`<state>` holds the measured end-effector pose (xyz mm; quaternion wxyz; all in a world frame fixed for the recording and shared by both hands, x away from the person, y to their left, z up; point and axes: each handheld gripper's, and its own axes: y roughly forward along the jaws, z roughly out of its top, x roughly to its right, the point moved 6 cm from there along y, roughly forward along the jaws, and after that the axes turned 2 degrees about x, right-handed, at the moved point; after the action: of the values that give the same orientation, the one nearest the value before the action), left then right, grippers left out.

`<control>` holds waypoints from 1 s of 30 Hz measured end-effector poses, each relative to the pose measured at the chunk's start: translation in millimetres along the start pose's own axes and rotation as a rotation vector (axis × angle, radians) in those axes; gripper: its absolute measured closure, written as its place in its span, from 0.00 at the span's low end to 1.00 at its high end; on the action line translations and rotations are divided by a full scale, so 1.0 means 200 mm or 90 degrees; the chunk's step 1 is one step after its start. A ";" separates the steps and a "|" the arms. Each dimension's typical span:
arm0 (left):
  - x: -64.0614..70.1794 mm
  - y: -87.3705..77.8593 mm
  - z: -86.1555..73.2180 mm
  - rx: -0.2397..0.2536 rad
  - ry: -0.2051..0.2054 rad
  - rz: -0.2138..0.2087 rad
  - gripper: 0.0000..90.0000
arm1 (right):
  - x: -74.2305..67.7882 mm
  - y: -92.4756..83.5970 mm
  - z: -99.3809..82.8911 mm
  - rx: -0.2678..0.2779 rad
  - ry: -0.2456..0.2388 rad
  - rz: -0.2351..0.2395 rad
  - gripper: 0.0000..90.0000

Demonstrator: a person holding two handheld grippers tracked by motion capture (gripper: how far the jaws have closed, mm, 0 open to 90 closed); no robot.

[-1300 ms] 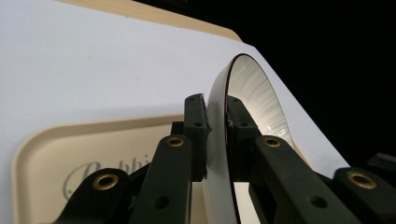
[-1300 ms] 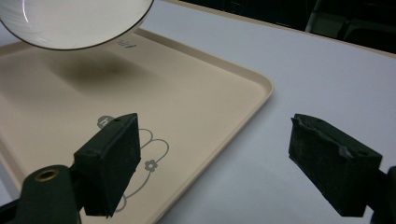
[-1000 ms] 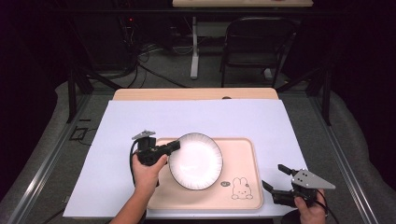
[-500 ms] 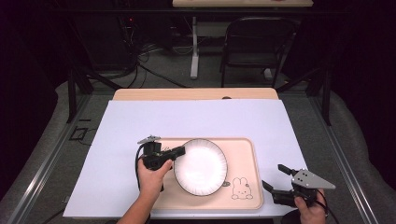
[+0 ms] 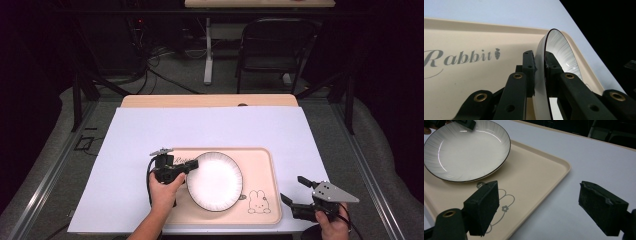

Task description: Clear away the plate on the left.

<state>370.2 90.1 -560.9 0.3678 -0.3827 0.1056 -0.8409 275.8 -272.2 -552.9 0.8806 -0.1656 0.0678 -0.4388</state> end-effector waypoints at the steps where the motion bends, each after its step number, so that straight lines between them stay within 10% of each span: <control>1: 0.00 0.00 0.00 0.001 -0.001 0.002 0.91 | 0.00 0.00 0.00 0.000 0.000 0.000 0.18; 30: -0.14 0.03 -0.09 -0.032 -0.042 0.046 0.93 | 0.00 0.00 0.00 0.003 -0.003 -0.001 0.18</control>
<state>372.6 103.7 -591.9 0.3917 -0.4149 0.1280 -0.8112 275.3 -272.0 -552.5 0.8806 -0.1649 0.0645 -0.4395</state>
